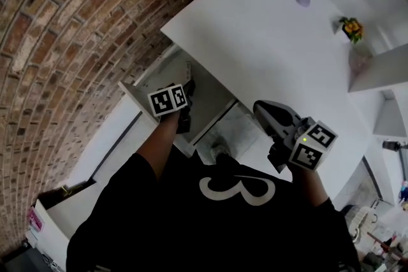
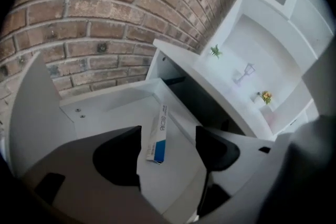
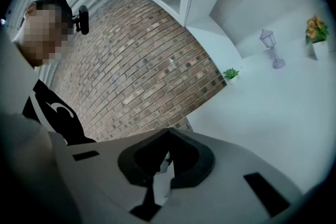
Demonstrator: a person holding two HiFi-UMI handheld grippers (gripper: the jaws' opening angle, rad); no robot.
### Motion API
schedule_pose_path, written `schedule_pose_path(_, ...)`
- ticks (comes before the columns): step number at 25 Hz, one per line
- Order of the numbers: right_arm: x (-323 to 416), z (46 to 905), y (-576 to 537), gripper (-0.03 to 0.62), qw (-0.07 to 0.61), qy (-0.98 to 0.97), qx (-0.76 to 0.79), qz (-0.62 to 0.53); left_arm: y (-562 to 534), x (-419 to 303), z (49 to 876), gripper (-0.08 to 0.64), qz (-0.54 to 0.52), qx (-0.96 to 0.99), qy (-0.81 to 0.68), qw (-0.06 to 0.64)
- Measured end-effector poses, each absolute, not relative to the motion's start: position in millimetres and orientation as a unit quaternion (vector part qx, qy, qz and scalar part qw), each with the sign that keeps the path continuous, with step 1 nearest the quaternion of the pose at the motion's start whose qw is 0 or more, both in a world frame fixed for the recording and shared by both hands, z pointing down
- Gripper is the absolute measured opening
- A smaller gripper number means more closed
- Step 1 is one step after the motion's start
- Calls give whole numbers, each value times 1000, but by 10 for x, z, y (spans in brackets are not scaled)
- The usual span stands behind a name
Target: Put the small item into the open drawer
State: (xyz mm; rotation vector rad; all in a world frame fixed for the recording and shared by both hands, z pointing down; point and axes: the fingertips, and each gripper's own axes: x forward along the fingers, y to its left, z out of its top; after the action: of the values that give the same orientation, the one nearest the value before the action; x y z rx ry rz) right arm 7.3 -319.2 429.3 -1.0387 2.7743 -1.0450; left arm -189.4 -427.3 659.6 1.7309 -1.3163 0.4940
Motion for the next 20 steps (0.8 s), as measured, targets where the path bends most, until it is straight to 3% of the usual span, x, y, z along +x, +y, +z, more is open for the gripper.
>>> schedule_pose_path(7, -43, 3942, -3013, 11, 21, 907, -281, -314, -4012, -1914, 5690, 294, 116, 729, -525, 424)
schedule_pose_path(13, -101, 3656, -2839, 11, 34, 927, -245, -283, -3500, -1623, 4720, 191, 55, 811, -460, 357)
schedule_pose_path(18, -174, 3403, -2668, 10, 46, 942, -214, -254, -3018, -1364, 3886, 36, 12, 862, -420, 284)
schedule_pose_path(20, -210, 3294, -2594, 11, 52, 947, -201, -244, -2850, -1298, 3641, 5, -8, 872, -408, 269)
